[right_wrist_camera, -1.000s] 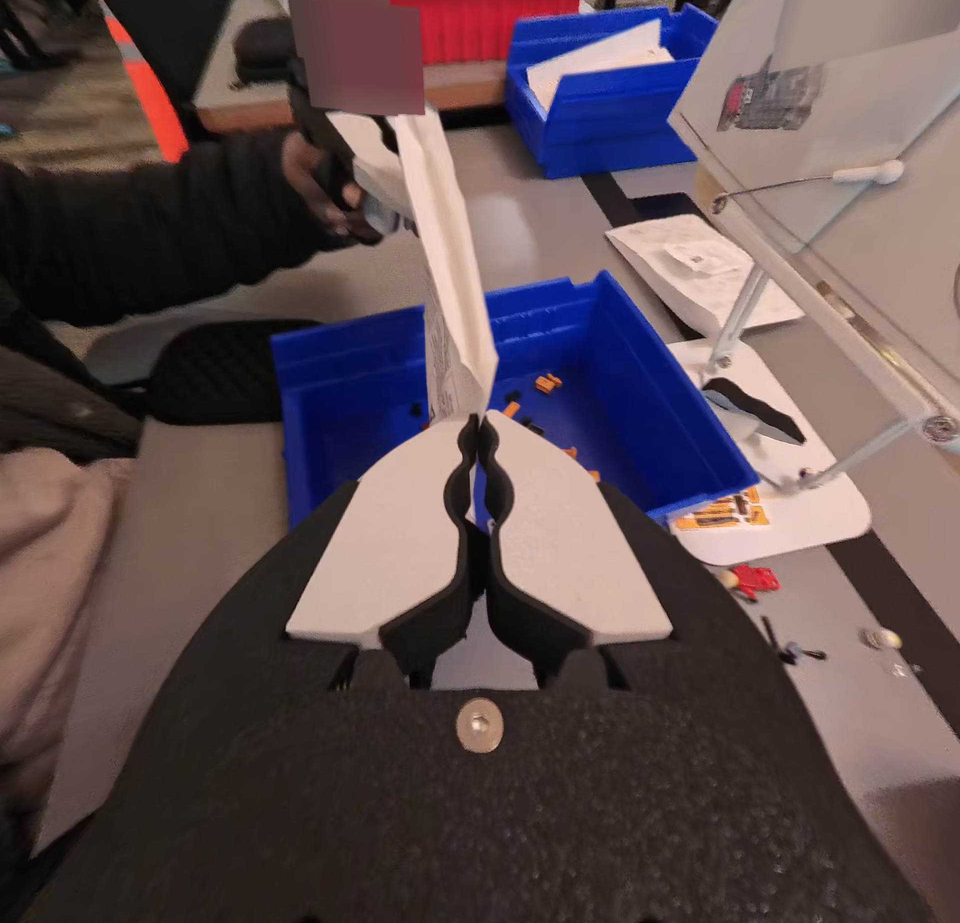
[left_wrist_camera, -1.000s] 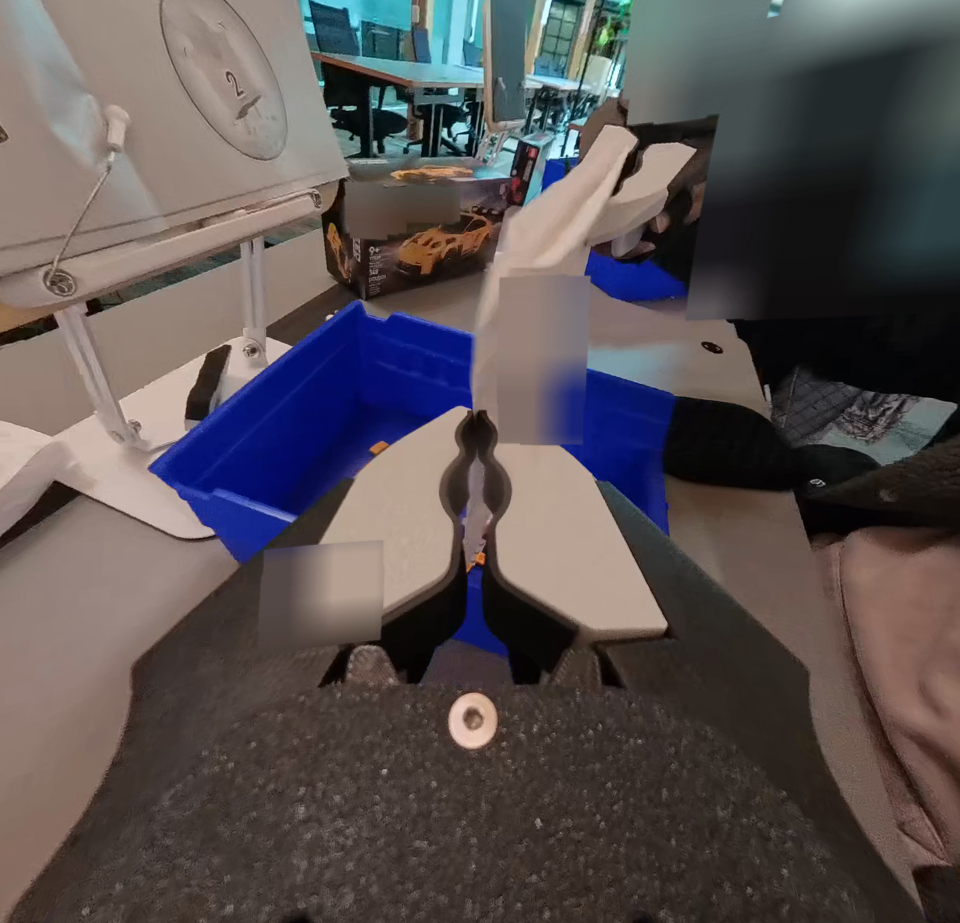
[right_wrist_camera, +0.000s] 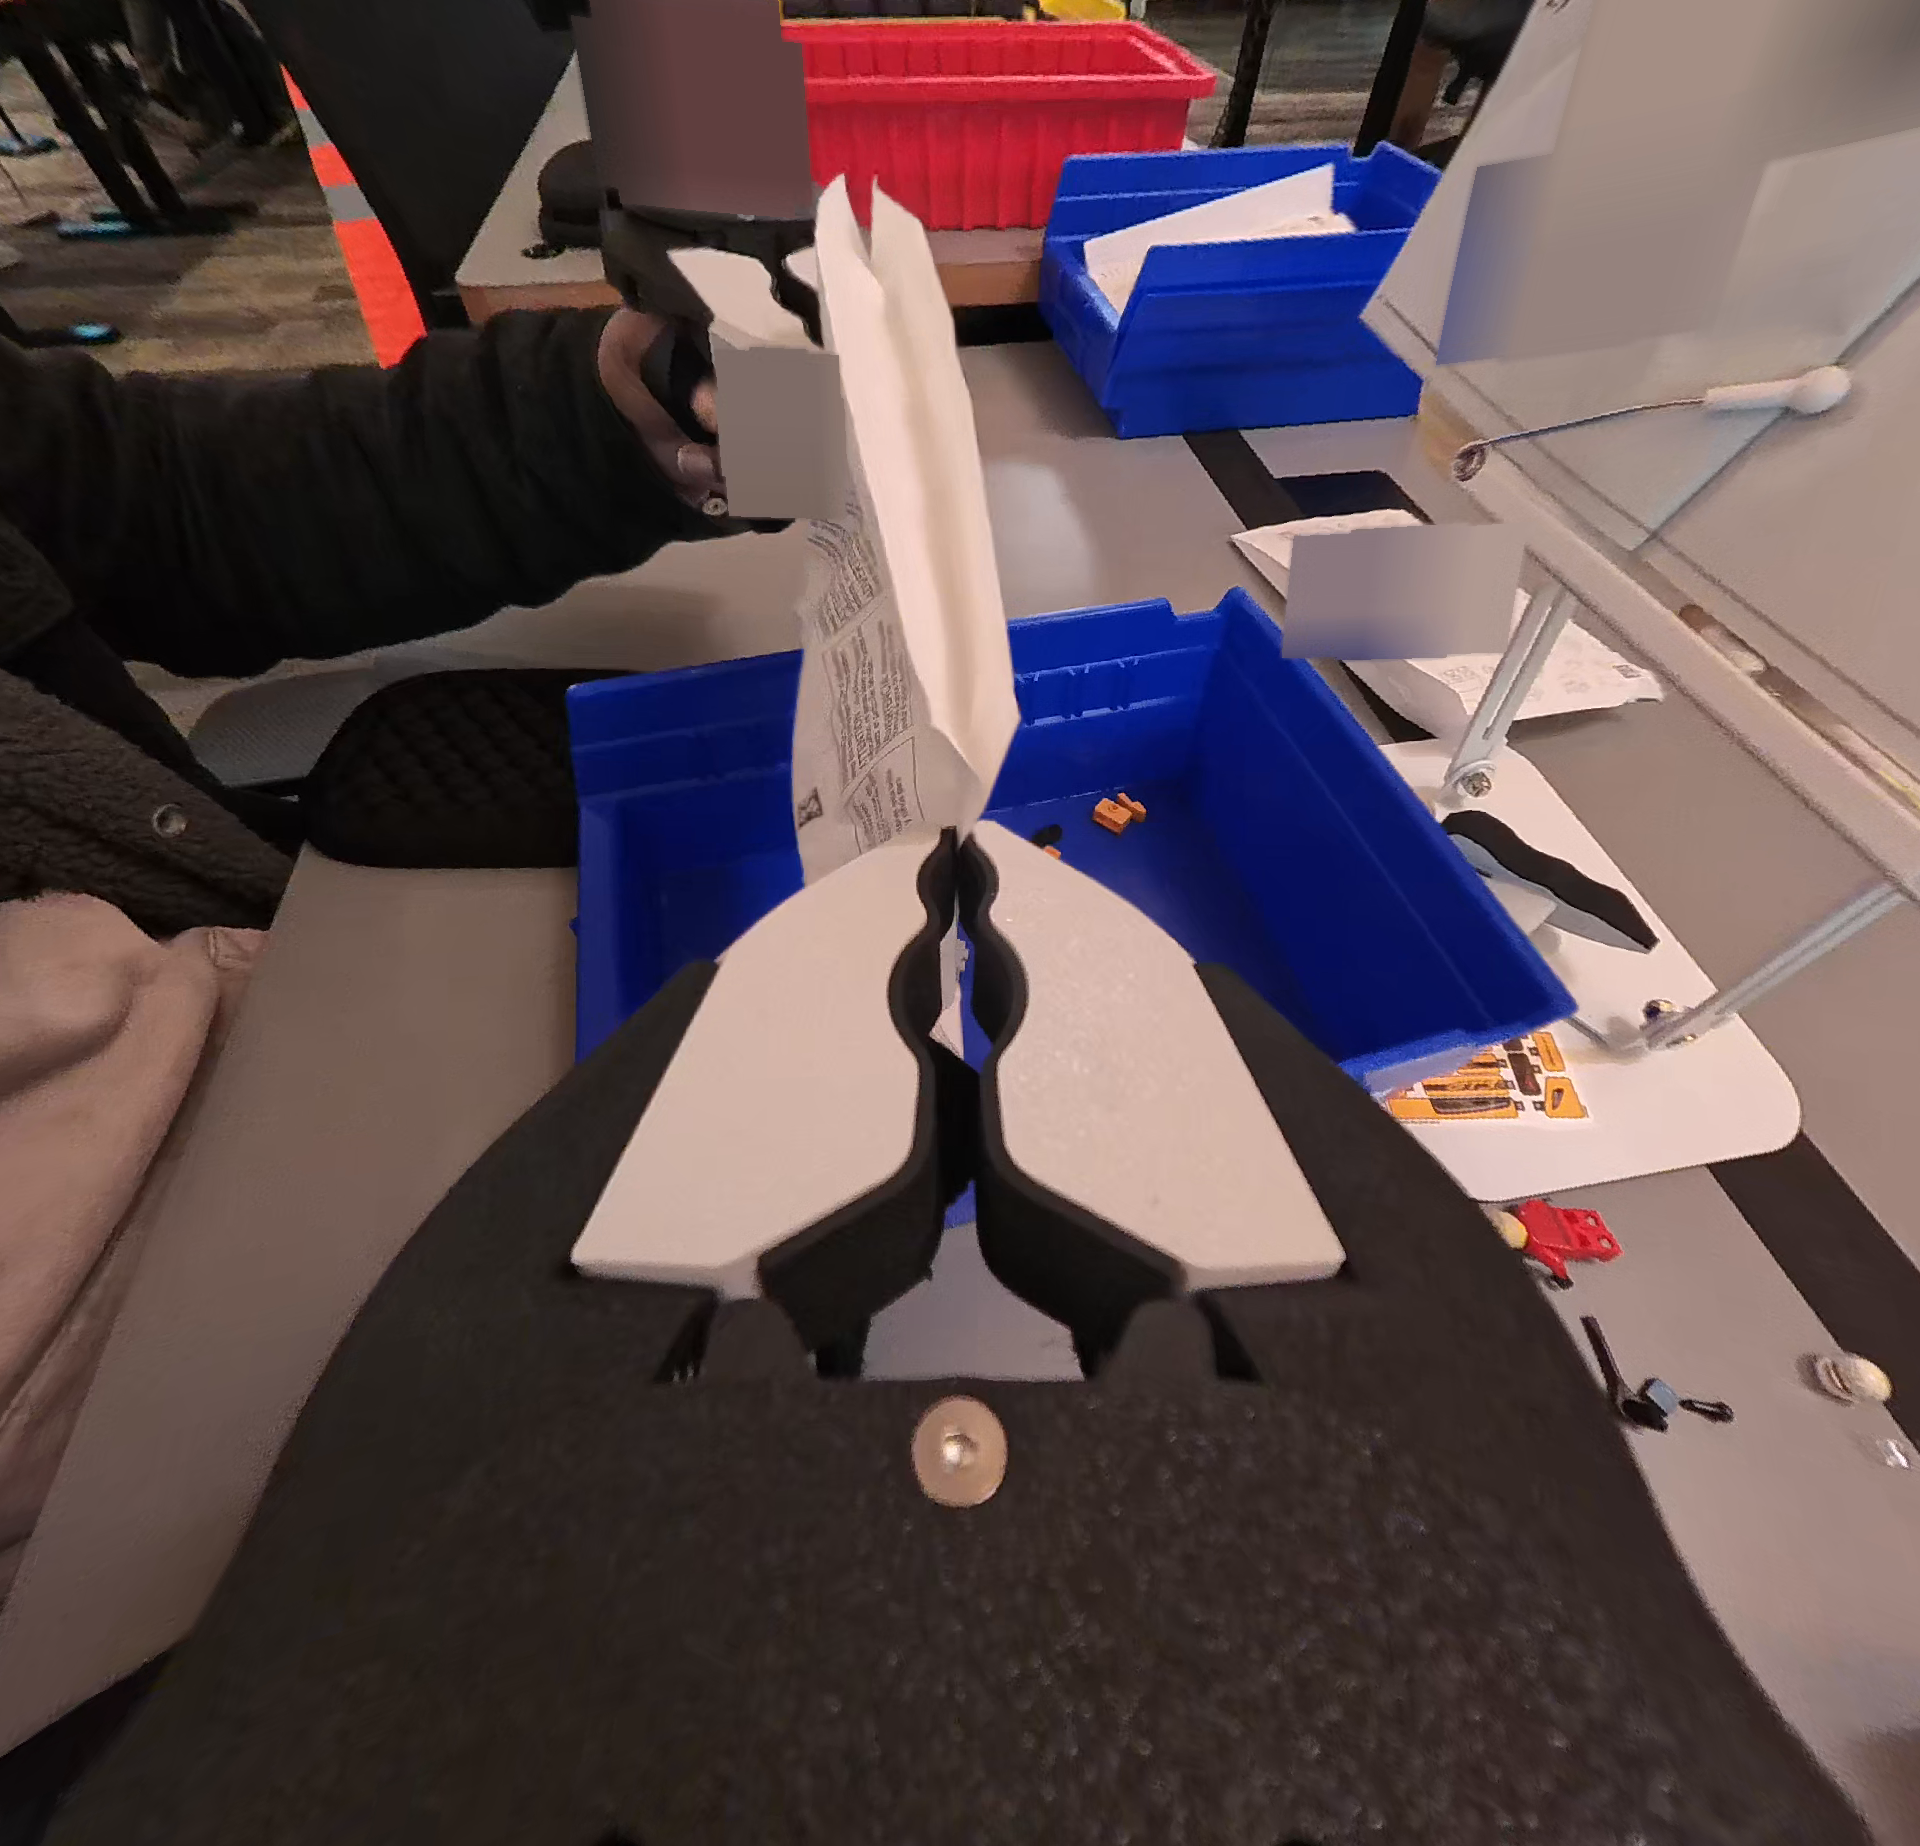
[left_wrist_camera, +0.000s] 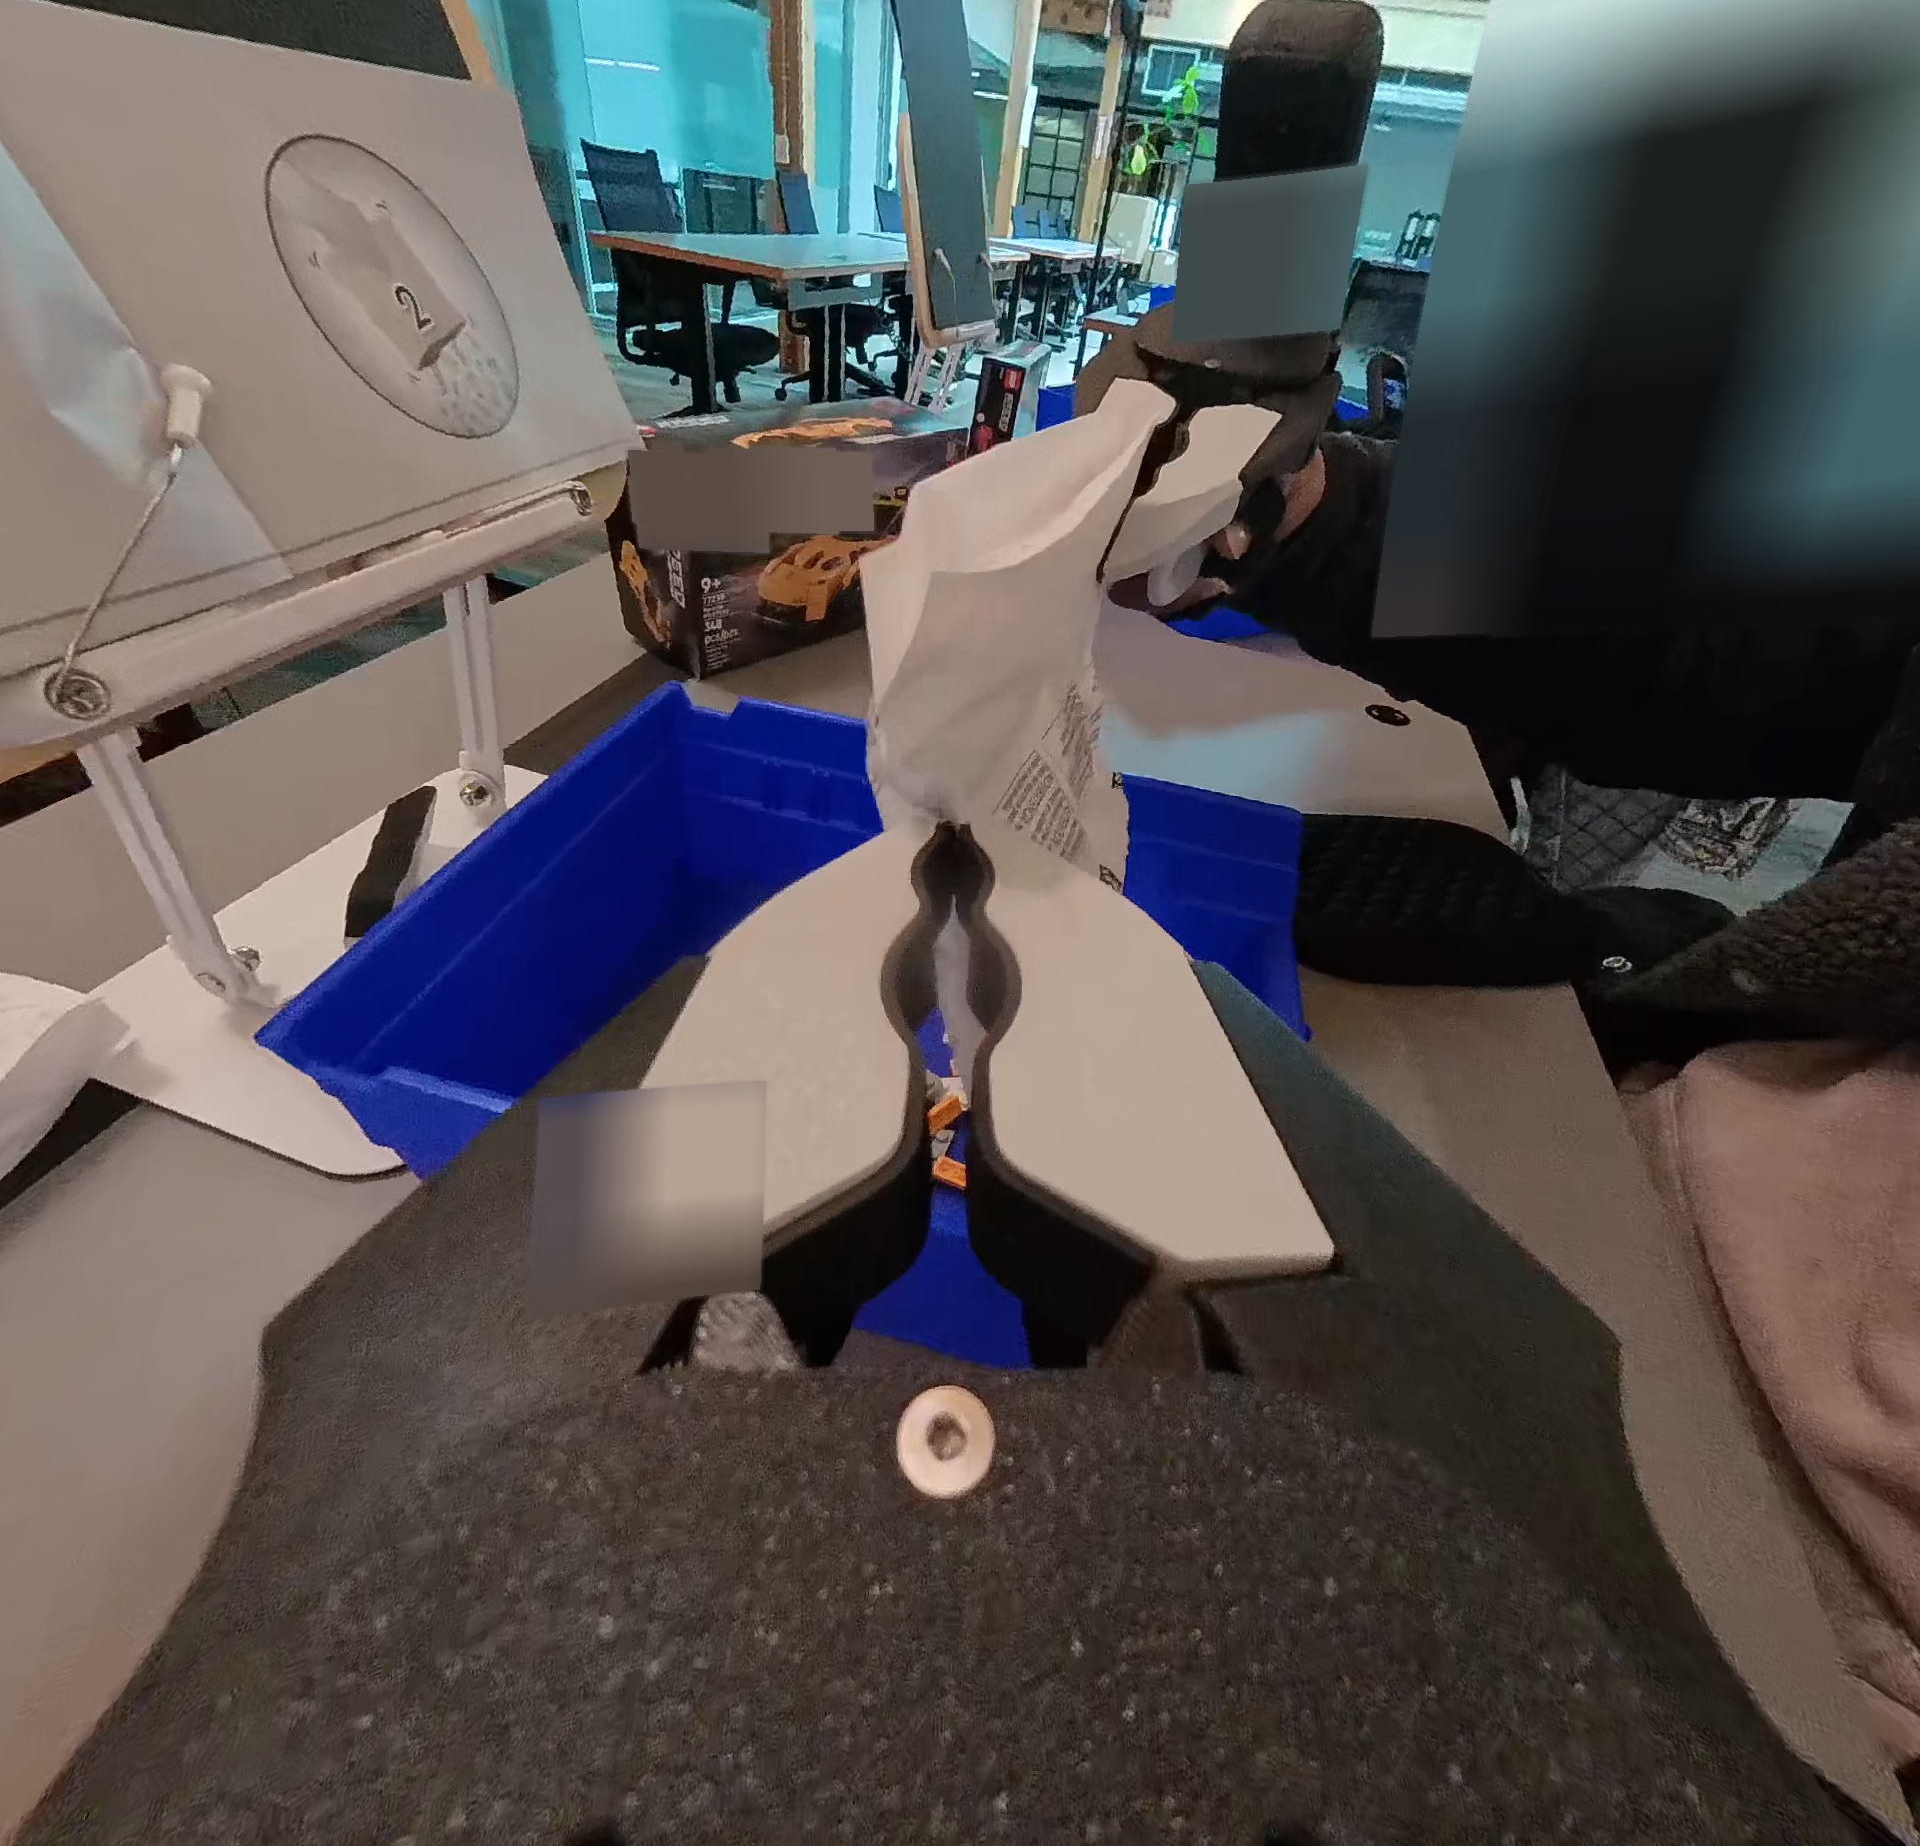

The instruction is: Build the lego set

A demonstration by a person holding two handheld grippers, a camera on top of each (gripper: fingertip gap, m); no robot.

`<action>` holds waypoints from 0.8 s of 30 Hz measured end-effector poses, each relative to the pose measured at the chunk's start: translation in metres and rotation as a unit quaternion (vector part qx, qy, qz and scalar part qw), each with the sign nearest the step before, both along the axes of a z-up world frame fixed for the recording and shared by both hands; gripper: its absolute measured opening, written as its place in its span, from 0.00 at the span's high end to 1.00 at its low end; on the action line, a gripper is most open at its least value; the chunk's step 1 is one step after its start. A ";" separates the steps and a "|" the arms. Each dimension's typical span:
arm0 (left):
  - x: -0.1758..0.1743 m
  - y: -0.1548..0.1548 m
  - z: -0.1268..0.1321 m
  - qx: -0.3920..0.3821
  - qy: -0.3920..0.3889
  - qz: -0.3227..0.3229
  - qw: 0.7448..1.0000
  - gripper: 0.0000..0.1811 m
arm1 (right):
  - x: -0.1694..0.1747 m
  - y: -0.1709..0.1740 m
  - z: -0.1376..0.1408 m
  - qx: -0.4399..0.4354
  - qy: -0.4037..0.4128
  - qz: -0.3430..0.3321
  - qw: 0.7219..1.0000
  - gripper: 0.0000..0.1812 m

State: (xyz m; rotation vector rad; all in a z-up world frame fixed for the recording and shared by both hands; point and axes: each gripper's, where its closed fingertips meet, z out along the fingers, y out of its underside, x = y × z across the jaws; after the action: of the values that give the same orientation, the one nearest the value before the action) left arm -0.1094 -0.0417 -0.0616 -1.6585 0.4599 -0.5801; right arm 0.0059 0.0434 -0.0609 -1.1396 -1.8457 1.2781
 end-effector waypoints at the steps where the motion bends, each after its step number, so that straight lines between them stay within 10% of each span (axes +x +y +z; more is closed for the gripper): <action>1: 0.003 0.000 0.000 0.005 0.006 -0.004 1.000 1.00 | -0.001 -0.002 -0.003 0.006 -0.003 0.002 1.000 1.00; 14: -0.012 -0.005 0.006 0.014 -0.013 -0.006 1.000 0.97 | 0.007 0.000 0.008 0.042 0.021 0.006 0.999 1.00; 24: -0.018 -0.005 -0.002 -0.153 -0.349 -0.065 0.922 0.78 | 0.021 -0.008 0.042 0.355 0.207 -0.043 0.911 1.00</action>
State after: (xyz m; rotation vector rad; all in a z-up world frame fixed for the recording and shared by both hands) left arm -0.1278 -0.0471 -0.0634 -1.5830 -0.0546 -1.3336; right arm 0.0273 0.0357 -0.0194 -0.4949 -1.6815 0.6232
